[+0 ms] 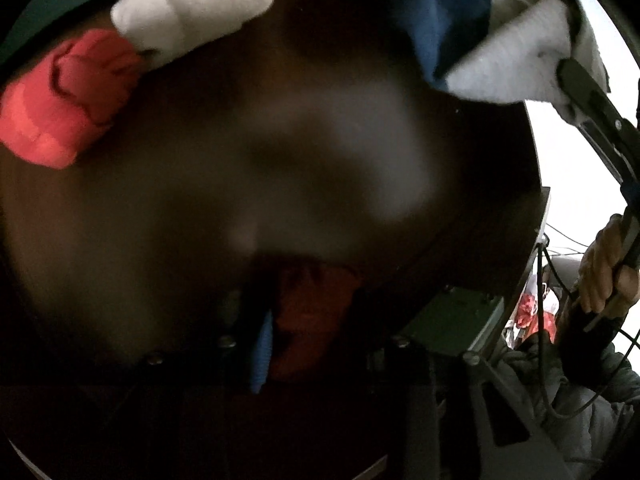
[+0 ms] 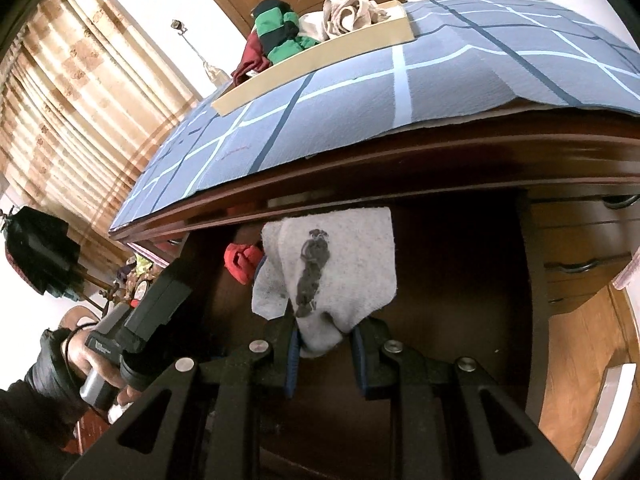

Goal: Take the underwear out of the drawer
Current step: 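Grasp the dark red sock with the left tool while the right tool grasps the grey printed sock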

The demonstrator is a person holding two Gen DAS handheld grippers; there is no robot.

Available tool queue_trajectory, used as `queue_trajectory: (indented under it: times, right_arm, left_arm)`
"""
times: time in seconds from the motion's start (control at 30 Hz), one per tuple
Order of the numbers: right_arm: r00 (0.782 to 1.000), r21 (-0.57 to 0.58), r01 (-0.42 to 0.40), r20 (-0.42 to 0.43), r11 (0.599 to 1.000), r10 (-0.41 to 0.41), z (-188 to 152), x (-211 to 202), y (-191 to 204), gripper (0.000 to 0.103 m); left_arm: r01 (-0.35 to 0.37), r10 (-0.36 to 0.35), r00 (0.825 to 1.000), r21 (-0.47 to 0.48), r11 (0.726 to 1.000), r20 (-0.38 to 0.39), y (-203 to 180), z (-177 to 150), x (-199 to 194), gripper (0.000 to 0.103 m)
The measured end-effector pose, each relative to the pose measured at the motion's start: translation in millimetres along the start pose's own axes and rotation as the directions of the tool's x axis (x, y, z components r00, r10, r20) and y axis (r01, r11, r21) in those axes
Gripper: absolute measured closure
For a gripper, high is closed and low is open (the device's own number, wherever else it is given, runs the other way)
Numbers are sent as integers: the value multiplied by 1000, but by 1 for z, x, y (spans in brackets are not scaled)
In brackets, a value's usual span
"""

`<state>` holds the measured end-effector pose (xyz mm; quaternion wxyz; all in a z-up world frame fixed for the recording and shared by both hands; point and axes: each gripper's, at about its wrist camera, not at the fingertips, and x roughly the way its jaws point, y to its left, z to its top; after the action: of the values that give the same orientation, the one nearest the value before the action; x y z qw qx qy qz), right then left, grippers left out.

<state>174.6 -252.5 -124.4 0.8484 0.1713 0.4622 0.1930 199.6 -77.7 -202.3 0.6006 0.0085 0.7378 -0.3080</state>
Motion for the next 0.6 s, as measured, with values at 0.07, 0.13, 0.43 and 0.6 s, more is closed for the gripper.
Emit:
queue_trajectory:
  times: [0.07, 0.13, 0.43, 0.6]
  right_arm:
    - [1000, 6, 2, 12, 1000, -2, 0, -2, -1, 79]
    - [1000, 17, -1, 28, 1000, 0, 1, -5, -2, 79]
    - [997, 19, -15, 78, 1000, 13, 3, -10, 6, 79]
    - [993, -3, -5, 120, 1000, 5, 7, -17, 18, 79]
  left_arm:
    - [21, -19, 998, -30, 999, 55, 7, -4, -4, 70]
    - [33, -28, 994, -46, 998, 106, 11, -8, -10, 70]
    - [79, -48, 921, -65, 995, 387, -3, -25, -71, 70]
    - [26, -17, 871, -12, 1000, 491, -18, -26, -101, 70]
